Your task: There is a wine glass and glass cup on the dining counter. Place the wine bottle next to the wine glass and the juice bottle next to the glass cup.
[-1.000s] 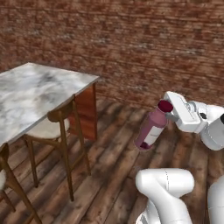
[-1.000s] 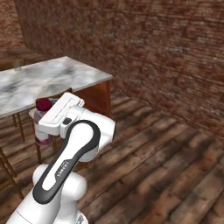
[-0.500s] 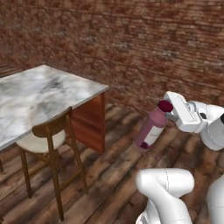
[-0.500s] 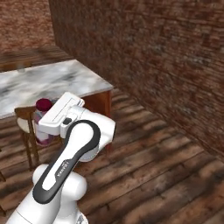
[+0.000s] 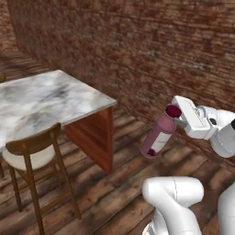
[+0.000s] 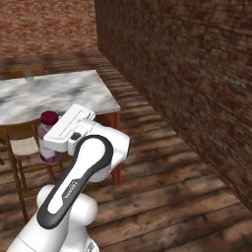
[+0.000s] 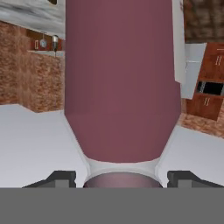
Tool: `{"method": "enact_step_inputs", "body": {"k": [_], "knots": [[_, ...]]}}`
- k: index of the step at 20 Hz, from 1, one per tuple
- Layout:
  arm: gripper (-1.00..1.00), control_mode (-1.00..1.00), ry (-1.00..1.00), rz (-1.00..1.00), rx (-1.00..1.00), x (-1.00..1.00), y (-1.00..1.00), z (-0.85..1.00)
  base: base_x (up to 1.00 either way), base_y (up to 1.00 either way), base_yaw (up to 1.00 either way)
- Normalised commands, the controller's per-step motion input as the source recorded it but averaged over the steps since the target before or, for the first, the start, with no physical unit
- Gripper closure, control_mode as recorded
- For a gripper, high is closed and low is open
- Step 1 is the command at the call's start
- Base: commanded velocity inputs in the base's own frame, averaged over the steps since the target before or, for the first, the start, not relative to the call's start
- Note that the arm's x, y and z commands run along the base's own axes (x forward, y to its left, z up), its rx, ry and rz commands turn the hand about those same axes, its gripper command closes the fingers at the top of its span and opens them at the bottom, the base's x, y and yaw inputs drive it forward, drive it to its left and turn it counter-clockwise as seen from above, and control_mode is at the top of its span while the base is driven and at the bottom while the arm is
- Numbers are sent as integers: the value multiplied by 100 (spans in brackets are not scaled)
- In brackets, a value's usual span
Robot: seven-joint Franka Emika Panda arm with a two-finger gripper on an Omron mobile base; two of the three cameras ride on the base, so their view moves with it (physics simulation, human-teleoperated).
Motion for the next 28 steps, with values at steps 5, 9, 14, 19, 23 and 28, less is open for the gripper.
{"method": "enact_step_inputs", "body": {"k": [5,9,14,19,23,28], "knots": [[100,100,0,0,0,0,0,0,27,-97,38],[100,100,0,0,0,0,0,0,26,-96,38],[100,100,0,0,0,0,0,0,45,-97,37],[100,100,0,0,0,0,0,0,62,-94,36],[100,100,0,0,0,0,0,0,82,-89,35],[100,100,0,0,0,0,0,0,74,-87,35]]}}
